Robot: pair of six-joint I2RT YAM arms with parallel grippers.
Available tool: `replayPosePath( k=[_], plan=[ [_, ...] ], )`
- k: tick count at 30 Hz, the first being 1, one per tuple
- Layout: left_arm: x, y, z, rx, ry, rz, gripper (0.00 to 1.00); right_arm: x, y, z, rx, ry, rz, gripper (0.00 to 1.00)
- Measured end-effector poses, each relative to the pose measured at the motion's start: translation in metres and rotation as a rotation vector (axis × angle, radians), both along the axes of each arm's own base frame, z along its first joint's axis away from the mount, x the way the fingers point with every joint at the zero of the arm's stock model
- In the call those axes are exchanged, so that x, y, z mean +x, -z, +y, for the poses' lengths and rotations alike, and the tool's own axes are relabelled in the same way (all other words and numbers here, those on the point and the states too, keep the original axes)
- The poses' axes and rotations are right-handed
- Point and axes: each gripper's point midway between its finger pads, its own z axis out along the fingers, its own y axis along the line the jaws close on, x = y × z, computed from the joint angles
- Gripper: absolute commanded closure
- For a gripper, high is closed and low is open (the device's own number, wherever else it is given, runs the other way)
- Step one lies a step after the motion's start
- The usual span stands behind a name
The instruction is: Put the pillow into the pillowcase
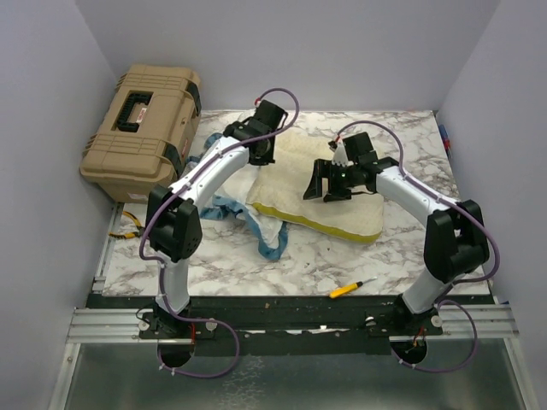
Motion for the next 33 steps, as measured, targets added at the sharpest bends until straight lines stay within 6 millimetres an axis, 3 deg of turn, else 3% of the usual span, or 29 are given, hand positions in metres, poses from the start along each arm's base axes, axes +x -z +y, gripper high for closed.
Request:
replayPosePath(
  k=[4,8,10,12,15,16,20,22,25,30,33],
  plan=[
    [-0.027,-0.02,-0.063,-0.102,0.165,-0.007,1.0,-0.002,0.005,0.01,0.058,-0.026,0.021,0.31],
    [-0.076,-0.046,-0.142,-0.259,0.378,-0.009,1.0,-0.008,0.019,0.018,0.104,-0.037,0.079,0.33],
    [-0.094,-0.05,-0.161,-0.301,0.433,-0.006,1.0,-0.011,0.025,0.019,0.116,-0.036,0.105,0.33],
    [-0.105,-0.045,-0.168,-0.31,0.443,0.009,1.0,-0.013,0.026,0.019,0.123,-0.034,0.115,0.33],
    [-0.102,-0.035,-0.161,-0.318,0.388,0.018,0.98,-0.014,0.03,0.019,0.12,-0.027,0.124,0.31],
    [-0.1,-0.031,-0.154,-0.302,0.362,0.022,0.92,-0.014,0.03,0.02,0.124,-0.03,0.125,0.3],
    [-0.09,-0.008,-0.115,-0.203,0.24,0.064,0.46,-0.013,0.025,0.022,0.142,-0.041,0.107,0.22],
    [-0.086,-0.004,-0.098,-0.165,0.178,0.07,0.33,-0.012,0.024,0.022,0.141,-0.049,0.099,0.18],
    [-0.092,-0.002,-0.083,-0.149,0.125,0.077,0.27,-0.012,0.019,0.022,0.139,-0.067,0.072,0.13],
    [-0.128,-0.014,-0.047,-0.202,0.049,0.098,0.22,-0.015,0.009,0.025,0.123,-0.131,-0.004,0.09],
    [-0.153,-0.022,-0.015,-0.322,-0.032,0.098,0.2,-0.024,0.009,0.037,0.083,-0.2,-0.056,0.08]
  ],
)
